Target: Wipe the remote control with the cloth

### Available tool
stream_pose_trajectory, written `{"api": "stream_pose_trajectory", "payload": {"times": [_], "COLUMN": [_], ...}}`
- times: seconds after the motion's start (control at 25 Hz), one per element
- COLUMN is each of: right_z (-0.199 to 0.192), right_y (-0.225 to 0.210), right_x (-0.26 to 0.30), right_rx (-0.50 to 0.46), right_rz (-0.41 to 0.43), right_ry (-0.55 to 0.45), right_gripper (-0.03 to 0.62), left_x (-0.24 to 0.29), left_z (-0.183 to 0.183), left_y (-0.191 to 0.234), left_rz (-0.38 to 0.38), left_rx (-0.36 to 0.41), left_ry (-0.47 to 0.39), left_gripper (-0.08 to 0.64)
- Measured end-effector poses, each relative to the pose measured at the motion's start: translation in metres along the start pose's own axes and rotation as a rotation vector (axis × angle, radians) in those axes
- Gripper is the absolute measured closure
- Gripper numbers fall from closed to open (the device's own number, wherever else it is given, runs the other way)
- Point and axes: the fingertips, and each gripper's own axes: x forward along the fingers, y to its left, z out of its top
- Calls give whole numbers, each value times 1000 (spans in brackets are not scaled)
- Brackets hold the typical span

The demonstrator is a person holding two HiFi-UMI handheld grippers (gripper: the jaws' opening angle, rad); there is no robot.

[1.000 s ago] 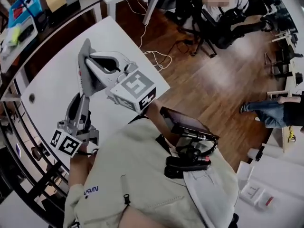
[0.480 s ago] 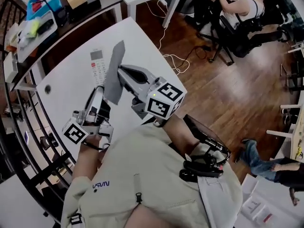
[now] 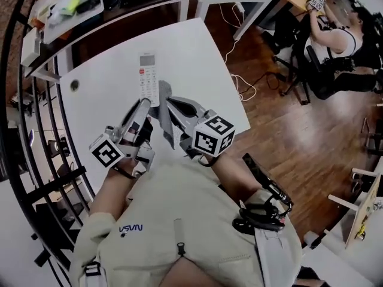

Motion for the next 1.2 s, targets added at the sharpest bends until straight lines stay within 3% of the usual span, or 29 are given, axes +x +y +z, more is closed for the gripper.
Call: {"api": "stream_pose_trajectory", "payload": {"times": [0.16, 0.24, 0.32, 0.52, 0.8, 0.96, 1.04, 1.2], "right_z": [6, 8, 2, -43, -107, -136, -143, -122], "right_y": [-45, -66, -85, -119, -158, -168, -170, -159], "right_x": [0, 3, 7, 18, 28, 30, 26, 16], "right_rx": [-237, -359, -417, -427, -379, -375, -361, -344], "right_rz": [-208, -284, -332, -404, -440, -430, -424, -430], "right_ry": [50, 95, 150, 346, 569, 694, 724, 646], "right_gripper": [585, 586, 586, 586, 584, 575, 502, 449], "left_x": [-30, -43, -52, -67, -84, -91, -90, -94], "left_z": [-11, -23, -33, -49, -67, -74, -77, -80], "left_y": [57, 89, 114, 150, 208, 229, 229, 215], "left_rz": [273, 414, 518, 674, 912, 992, 993, 954], "left_rx": [138, 166, 170, 164, 85, 77, 90, 119], "left_ry": [30, 55, 76, 131, 157, 191, 207, 257], "left_gripper": [469, 469, 469, 469, 469, 466, 452, 347]}}
